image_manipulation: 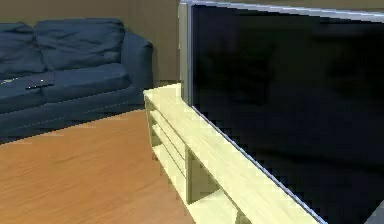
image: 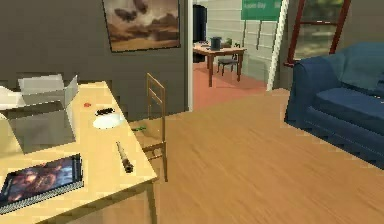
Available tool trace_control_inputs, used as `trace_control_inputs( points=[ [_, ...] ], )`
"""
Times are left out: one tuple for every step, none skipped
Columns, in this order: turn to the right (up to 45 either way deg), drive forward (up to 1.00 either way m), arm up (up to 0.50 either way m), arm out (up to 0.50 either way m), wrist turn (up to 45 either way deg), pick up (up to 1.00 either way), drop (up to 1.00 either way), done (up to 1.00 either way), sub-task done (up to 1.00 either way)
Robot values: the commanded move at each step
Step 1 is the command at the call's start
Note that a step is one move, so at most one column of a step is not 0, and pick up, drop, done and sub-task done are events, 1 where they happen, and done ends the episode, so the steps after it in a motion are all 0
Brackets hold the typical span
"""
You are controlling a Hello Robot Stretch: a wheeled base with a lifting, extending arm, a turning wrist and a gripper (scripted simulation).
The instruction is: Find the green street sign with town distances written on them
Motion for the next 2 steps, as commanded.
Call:
trace_control_inputs(
  points=[
    [24.0,0.0,0.0,0.0,0.0,0.0,0.0,0.0,0.0],
    [0.0,0.5,0.0,0.0,0.0,0.0,0.0,0.0,0.0]
  ],
)
